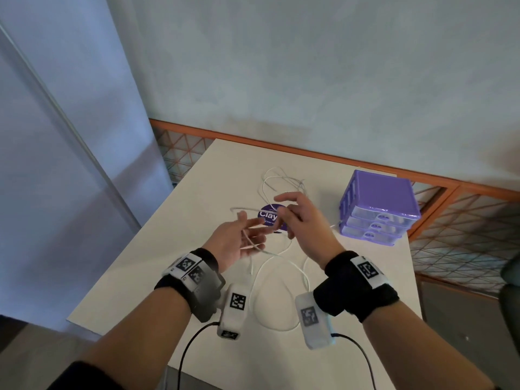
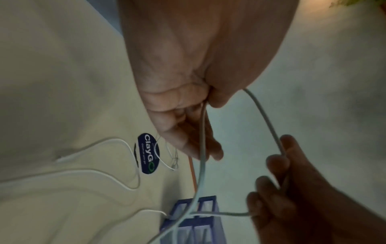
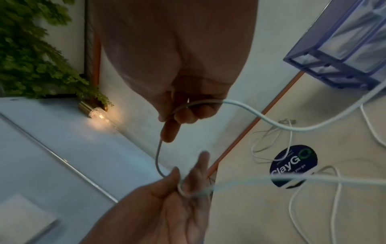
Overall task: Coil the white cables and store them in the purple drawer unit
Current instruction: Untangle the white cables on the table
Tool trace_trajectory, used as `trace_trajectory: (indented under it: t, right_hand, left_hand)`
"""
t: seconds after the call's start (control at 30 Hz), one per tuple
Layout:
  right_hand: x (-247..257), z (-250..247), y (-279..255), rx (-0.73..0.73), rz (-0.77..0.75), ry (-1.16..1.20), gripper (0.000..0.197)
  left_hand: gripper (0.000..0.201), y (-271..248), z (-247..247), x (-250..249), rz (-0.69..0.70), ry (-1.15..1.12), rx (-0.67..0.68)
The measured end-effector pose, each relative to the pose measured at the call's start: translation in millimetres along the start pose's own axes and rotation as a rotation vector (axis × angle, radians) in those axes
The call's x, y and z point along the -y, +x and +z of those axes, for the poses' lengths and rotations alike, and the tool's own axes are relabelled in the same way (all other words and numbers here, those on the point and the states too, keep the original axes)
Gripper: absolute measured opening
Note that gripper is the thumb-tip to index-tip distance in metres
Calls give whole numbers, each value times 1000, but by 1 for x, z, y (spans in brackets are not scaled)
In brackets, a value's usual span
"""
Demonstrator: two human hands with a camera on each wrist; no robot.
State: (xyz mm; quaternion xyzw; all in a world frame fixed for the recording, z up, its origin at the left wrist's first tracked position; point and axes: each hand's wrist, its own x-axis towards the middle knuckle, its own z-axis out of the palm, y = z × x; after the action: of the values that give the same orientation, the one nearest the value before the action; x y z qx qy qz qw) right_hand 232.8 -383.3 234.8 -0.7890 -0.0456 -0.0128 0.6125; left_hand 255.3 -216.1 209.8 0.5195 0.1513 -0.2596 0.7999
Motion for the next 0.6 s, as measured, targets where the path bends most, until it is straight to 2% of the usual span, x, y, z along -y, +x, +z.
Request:
trace_trajectory:
  t: [0.13,0.33,0.4,0.47,0.6]
  right_hand:
    - [-22,10,-15,58,94,7,13]
    - [-51,16,-37,21,153,-117,20]
    - [-62,17,-42,25,190,-127,20]
    - [-71,20,-46,39,226,-123,20]
    - [-78,21,-46,40,245,-136,22]
  left_hand:
    - [28,3,1,-12,134,-285,-35]
    - [27,7,-5,-21,174,-582,-161]
    - [28,8,-10,-24,202,-650,-145]
    - [28,8,-12,-25,221,-641,-114]
    - [29,5,-8,-22,263,-442,-59]
